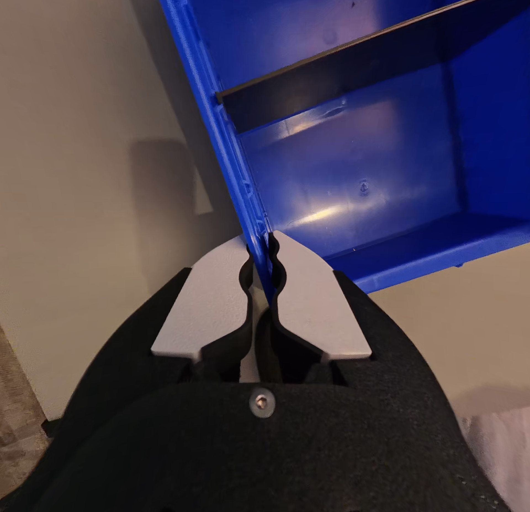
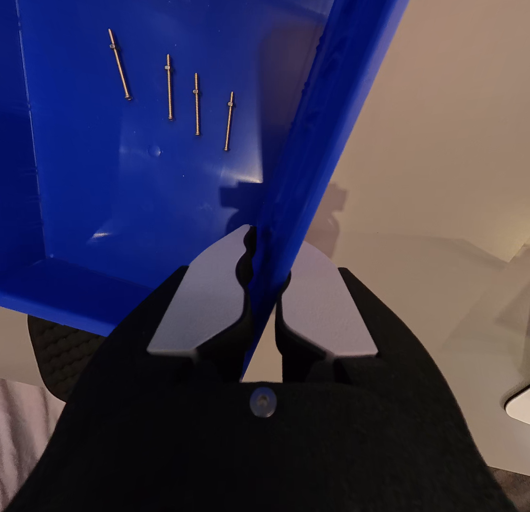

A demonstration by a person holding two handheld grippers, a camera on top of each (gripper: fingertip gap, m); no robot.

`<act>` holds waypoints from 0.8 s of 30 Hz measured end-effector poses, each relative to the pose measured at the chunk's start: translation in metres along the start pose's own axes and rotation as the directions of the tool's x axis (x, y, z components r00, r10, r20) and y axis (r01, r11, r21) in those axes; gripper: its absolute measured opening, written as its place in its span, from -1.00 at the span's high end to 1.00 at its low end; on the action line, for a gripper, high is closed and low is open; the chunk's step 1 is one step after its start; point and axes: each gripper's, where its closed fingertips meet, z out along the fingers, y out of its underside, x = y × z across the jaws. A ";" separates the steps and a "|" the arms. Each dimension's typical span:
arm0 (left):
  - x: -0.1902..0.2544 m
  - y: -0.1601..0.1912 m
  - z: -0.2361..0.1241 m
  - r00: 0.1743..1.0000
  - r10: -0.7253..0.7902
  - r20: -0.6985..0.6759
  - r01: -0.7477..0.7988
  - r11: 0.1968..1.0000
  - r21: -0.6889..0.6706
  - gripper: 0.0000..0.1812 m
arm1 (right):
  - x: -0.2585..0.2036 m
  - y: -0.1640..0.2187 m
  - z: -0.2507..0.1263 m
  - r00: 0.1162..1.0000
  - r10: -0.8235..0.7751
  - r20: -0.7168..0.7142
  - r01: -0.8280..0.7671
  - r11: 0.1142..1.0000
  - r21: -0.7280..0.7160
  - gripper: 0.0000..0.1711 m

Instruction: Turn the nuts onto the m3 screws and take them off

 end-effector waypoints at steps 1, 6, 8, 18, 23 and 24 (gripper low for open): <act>0.008 -0.002 0.001 1.000 0.011 0.003 -0.011 1.000 0.005 0.92 | 0.000 0.000 0.000 1.000 -0.002 0.000 0.002 1.000 0.001 0.86; 0.062 -0.007 0.005 1.000 0.029 -0.009 -0.029 0.999 0.031 0.91 | 0.000 0.001 0.001 1.000 -0.002 0.008 0.002 1.000 -0.003 0.85; 0.087 -0.011 0.008 0.998 0.061 0.004 -0.061 0.997 0.054 0.88 | 0.000 0.001 0.001 1.000 0.003 0.007 -0.003 1.000 -0.013 0.85; 0.211 -0.026 0.019 0.972 0.237 0.005 -0.237 0.968 0.083 0.66 | 0.006 -0.007 0.004 0.998 0.032 -0.060 -0.034 0.999 -0.034 0.76; 0.257 -0.032 0.022 0.952 0.301 -0.059 -0.293 0.949 0.113 0.62 | 0.007 -0.014 0.006 0.997 0.069 -0.028 -0.070 0.997 -0.036 0.75; 0.263 -0.033 0.023 0.948 0.311 -0.065 -0.302 0.946 0.117 0.62 | 0.007 -0.015 0.006 0.997 0.070 -0.026 -0.071 0.997 -0.034 0.78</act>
